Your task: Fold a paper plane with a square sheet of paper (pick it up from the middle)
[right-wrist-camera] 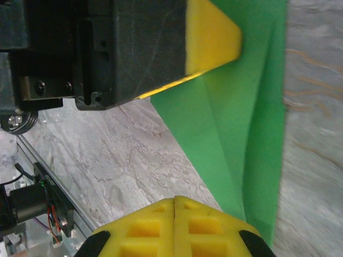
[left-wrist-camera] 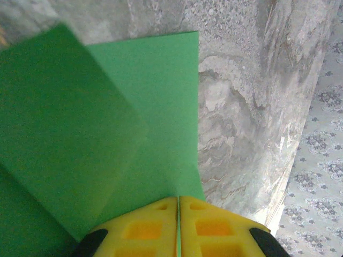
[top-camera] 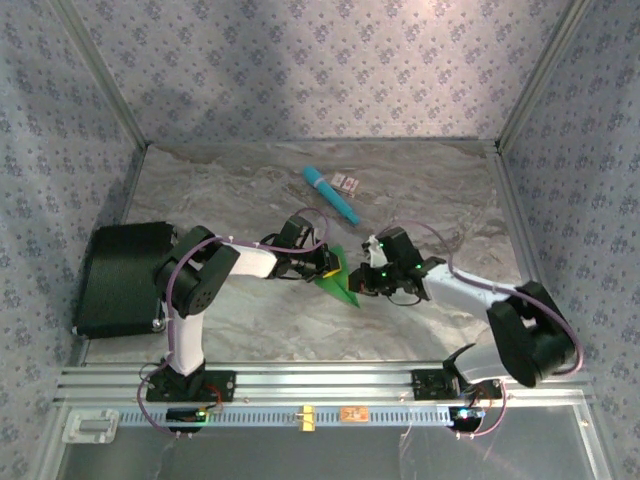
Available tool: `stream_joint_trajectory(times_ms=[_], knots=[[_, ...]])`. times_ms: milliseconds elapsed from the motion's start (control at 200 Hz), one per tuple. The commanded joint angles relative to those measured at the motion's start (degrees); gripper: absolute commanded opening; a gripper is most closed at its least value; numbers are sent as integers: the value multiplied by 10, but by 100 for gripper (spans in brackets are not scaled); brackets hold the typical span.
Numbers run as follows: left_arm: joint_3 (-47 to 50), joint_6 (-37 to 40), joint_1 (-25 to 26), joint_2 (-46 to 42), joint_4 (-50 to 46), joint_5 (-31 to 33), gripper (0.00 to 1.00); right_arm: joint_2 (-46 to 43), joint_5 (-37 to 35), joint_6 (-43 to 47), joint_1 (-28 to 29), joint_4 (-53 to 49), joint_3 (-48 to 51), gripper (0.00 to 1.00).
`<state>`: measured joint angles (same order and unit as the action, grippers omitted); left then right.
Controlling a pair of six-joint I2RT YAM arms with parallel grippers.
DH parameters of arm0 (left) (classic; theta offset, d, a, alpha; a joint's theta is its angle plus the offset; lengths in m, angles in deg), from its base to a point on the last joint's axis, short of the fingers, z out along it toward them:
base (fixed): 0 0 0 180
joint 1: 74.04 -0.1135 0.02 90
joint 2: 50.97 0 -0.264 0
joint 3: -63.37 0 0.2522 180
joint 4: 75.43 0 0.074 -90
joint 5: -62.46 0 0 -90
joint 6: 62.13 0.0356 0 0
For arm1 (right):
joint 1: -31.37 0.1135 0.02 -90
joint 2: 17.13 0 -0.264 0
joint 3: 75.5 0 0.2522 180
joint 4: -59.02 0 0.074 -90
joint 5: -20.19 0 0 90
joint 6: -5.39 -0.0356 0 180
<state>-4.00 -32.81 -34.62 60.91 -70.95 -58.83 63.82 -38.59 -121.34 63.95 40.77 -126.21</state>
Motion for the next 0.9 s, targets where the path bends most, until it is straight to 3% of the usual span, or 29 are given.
stream_joint_trajectory(times_ms=[0,310,894], knots=[[5,12,-3,24,-15,12,10,37,-13,23,14,-4,-27,1],[6,12,-4,22,-13,9,10,112,-43,41,26,-26,-60,1],[10,10,-5,19,-11,11,10,93,-29,13,9,32,41,2]])
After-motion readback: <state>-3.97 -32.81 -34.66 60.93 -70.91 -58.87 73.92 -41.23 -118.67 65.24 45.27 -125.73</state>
